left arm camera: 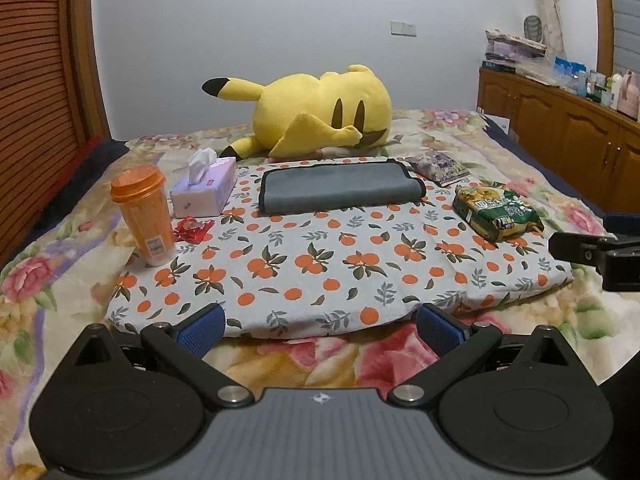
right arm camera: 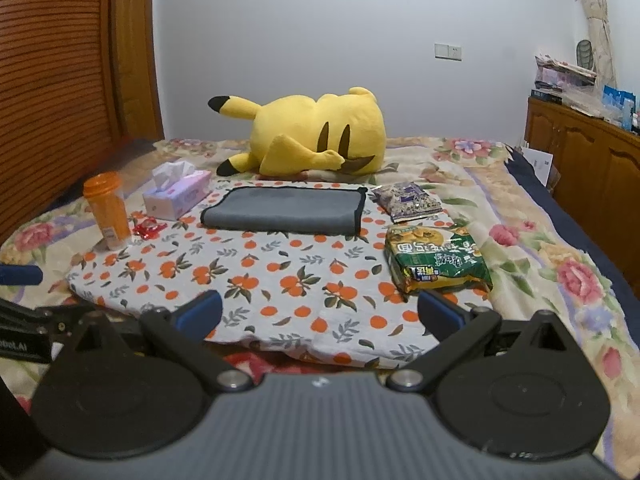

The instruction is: Fold towel

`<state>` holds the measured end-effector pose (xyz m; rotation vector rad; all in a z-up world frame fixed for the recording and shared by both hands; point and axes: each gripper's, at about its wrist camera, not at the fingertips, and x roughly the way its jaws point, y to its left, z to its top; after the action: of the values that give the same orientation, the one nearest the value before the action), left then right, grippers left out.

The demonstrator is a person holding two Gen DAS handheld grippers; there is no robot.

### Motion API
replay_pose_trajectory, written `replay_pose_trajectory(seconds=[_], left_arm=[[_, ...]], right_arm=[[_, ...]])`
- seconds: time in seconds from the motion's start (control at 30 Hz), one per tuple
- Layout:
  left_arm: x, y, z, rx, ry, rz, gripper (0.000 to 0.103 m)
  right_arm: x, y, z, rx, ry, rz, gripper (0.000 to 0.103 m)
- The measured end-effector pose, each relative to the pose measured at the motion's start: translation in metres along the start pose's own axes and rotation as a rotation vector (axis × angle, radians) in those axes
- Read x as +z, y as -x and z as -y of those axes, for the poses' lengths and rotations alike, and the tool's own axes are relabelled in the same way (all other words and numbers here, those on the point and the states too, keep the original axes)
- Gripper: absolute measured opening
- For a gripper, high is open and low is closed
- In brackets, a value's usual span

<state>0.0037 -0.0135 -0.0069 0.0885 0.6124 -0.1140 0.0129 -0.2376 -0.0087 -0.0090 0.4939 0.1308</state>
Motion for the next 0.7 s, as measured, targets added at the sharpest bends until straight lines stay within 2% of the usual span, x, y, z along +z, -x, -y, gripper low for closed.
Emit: replay_pose_trajectory(seconds=[0.7], left_arm=[[-0.004, 0.018, -0.001, 0.017, 0.000, 0.112, 0.103]], right_arm=[[-0.002, 0.010, -0.003, 0.006, 0.017, 0.074, 0.103]])
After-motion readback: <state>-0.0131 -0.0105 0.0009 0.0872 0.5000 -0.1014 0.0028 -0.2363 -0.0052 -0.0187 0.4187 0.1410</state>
